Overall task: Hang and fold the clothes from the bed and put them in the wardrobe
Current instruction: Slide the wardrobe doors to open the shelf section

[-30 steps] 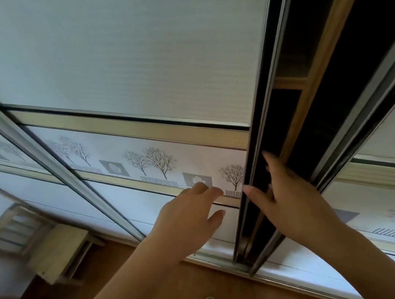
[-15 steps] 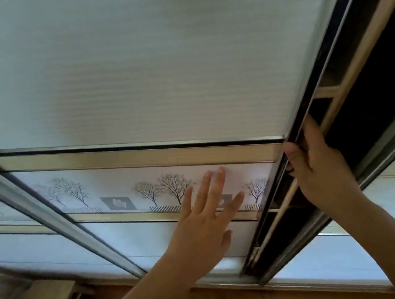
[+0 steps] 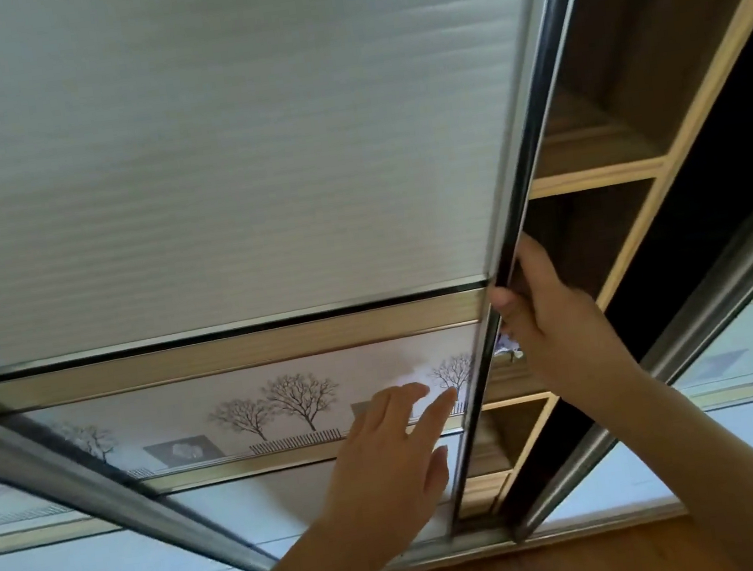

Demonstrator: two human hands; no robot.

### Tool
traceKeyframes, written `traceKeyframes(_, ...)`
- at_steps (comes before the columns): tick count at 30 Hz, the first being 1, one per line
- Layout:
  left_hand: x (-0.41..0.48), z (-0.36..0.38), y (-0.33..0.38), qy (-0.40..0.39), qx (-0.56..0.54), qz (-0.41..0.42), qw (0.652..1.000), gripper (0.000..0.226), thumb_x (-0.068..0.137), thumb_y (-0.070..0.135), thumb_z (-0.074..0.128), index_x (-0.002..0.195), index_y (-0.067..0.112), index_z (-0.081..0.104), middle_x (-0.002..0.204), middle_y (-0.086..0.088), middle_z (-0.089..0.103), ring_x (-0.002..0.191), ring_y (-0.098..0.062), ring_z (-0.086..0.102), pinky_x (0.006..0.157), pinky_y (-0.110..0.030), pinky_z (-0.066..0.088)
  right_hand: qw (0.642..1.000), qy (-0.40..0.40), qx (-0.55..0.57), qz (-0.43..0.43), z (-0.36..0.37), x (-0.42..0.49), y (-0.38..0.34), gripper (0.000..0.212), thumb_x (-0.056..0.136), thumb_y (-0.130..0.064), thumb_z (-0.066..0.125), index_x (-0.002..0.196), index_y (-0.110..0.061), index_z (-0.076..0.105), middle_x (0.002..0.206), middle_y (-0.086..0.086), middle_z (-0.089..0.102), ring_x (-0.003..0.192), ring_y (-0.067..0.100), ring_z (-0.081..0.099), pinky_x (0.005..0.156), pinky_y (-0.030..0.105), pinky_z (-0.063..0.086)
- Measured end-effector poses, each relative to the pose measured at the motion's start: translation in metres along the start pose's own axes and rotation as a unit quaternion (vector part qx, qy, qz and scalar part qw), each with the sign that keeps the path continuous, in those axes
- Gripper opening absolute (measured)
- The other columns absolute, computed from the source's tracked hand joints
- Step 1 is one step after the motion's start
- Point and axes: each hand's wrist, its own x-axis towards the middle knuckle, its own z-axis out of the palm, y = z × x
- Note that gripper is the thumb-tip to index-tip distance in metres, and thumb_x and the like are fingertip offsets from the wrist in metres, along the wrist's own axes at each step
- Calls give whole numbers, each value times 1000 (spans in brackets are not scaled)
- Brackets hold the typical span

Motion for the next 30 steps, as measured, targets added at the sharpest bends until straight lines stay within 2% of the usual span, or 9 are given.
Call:
traceKeyframes(4,1,-10,-8,-40,-44,-12,998,56,99,39,44,153,34,29,142,12,47,130,-10,44,103,-27,45,1000,-16,-5,-16,19,3,-17,60,91,-58,31,147,-44,18,111,-4,69,79,10,66,73,33,55)
traceKeyframes(8,1,-21,-13,-84,-91,-44,991,59,103,42,42,157,38,17,150,13,41,130,-7,42,105,-26,40,997,-38,-33,-51,33,9,-34,52,89,-66,28,136,-42,24,97,-2,72,79,17,70,71,39,59)
traceKeyframes(13,-5,-22,-32,-95,-117,-100,984,60,102,42,45,157,37,21,146,12,46,122,-8,51,102,-31,47,990,-105,-49,-80,39,25,-59,60,82,-75,29,124,-34,39,100,-3,73,88,18,70,76,45,59)
traceKeyframes(17,-16,-25,-45,-93,-172,-148,970,56,101,42,49,154,37,30,149,14,46,128,-8,51,107,-29,44,978,-127,-110,-126,45,37,-82,45,89,-69,39,116,-34,45,102,-8,72,92,18,70,78,45,58)
traceKeyframes(21,-25,-30,-53,-96,-221,-172,955,67,99,42,53,157,38,20,153,15,43,135,-4,46,113,-30,40,933,-81,-286,-202,53,40,-108,59,88,-70,22,109,-24,52,93,0,69,84,25,67,66,38,54)
traceKeyframes(23,-29,-32,-60,-88,-236,-189,949,72,99,42,55,158,41,14,155,17,41,139,-2,42,116,-31,38,925,-35,-298,-232,57,38,-121,58,92,-66,23,98,-20,57,81,2,67,73,27,66,56,34,48)
traceKeyframes(25,-35,-35,-67,-80,-258,-208,940,73,99,42,55,158,42,13,155,18,40,140,1,39,117,-29,36,930,44,-250,-266,60,34,-131,51,99,-59,34,93,-17,63,74,4,67,66,28,64,52,32,47)
traceKeyframes(28,-43,-39,-75,-68,-276,-226,932,73,99,43,55,158,43,13,155,18,40,140,2,38,116,-28,37,924,143,-168,-313,60,30,-146,42,99,-49,54,113,-11,65,91,9,70,81,29,64,65,34,49)
traceKeyframes(30,-48,-41,-81,-63,-284,-238,927,72,99,44,55,157,45,12,155,18,40,139,2,39,116,-29,38,913,152,-132,-354,58,35,-158,55,96,-43,62,134,-5,54,117,17,64,104,30,55,86,34,44)
